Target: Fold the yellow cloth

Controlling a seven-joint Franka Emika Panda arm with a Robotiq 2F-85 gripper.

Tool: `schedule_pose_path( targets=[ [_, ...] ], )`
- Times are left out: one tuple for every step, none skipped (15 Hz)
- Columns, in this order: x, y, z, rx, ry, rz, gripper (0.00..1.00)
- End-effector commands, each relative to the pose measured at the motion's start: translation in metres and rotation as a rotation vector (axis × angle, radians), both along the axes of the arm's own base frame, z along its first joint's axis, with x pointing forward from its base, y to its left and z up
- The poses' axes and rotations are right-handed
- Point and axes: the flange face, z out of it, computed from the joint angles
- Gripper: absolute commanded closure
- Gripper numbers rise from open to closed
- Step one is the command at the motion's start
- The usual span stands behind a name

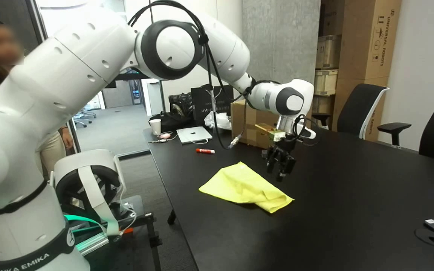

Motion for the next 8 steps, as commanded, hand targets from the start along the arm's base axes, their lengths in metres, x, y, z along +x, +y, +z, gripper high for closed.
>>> schedule_pose_path(
  targets=[
    [-0.003,0.022,0.022,-0.025,-0.028,0.064,0.01],
    [-0.006,0.032,0.025,-0.027,-0.031,0.095,0.00],
    [-0.010,0.045,0.025,-0.032,-0.038,0.140,0.00],
    [-0.014,0.057,0.028,-0.030,-0.042,0.177,0.00],
    [-0.020,0.073,0.027,-0.025,-0.041,0.220,0.00],
    [-0.025,0.086,0.030,-0.024,-0.038,0.257,0.00],
    [-0.031,0.100,0.026,-0.027,-0.029,0.295,0.00],
    [-0.037,0.111,0.026,-0.038,-0.024,0.327,0.00]
  ],
)
